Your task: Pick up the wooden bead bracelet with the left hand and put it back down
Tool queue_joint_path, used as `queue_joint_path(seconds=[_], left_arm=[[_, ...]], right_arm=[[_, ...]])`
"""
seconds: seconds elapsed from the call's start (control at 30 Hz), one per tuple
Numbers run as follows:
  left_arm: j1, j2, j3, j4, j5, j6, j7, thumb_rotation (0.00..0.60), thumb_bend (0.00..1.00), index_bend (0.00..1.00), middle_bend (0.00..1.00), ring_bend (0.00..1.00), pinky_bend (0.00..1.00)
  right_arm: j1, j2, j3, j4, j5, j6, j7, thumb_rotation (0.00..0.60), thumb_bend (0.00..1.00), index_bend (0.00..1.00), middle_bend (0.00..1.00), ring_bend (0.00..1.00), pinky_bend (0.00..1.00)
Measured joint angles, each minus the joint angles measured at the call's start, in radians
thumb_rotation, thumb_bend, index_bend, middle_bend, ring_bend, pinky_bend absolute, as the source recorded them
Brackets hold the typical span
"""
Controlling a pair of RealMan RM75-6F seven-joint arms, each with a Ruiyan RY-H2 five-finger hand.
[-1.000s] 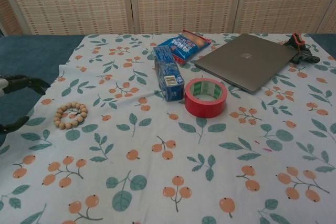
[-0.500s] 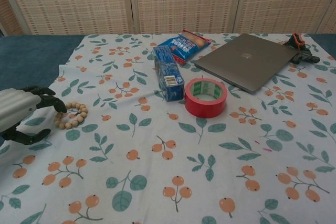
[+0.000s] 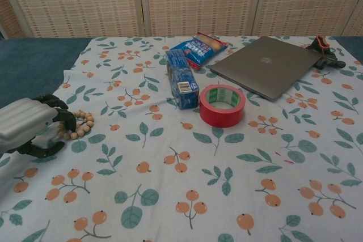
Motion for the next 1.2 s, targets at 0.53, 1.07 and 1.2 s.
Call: queue_joint_path(seconds=[0.53,1.07,1.2], left_arm=[[-0.002,-0.045,-0.019,0.081,0.009,0.048,-0.079,0.600,0.47,0.68,0.68,0.35,0.14],[-0.026,-0.050,-0.248,0.048,-0.220,-0.009,-0.417,0.600,0.78,0.75,0.80,0.46,0.28],[-0.037,-0.007,-0.323,-0.036,-0.377,-0.087,-0.377,0.600,0.81,0.75,0.81,0.47,0.32]], right_arm=[[0.001,0.002,0.002,0.000,0.003,-0.005,0.006,0.559,0.11,0.00,0.00,0.00,0.00],[0.008,-0.001,-0.002,-0.001,0.008,-0.027,0.008,0.559,0.11,0.00,0.00,0.00,0.00],[0.010,-0.003,-0.001,0.001,0.012,-0.034,0.006,0.559,0.11,0.00,0.00,0.00,0.00]])
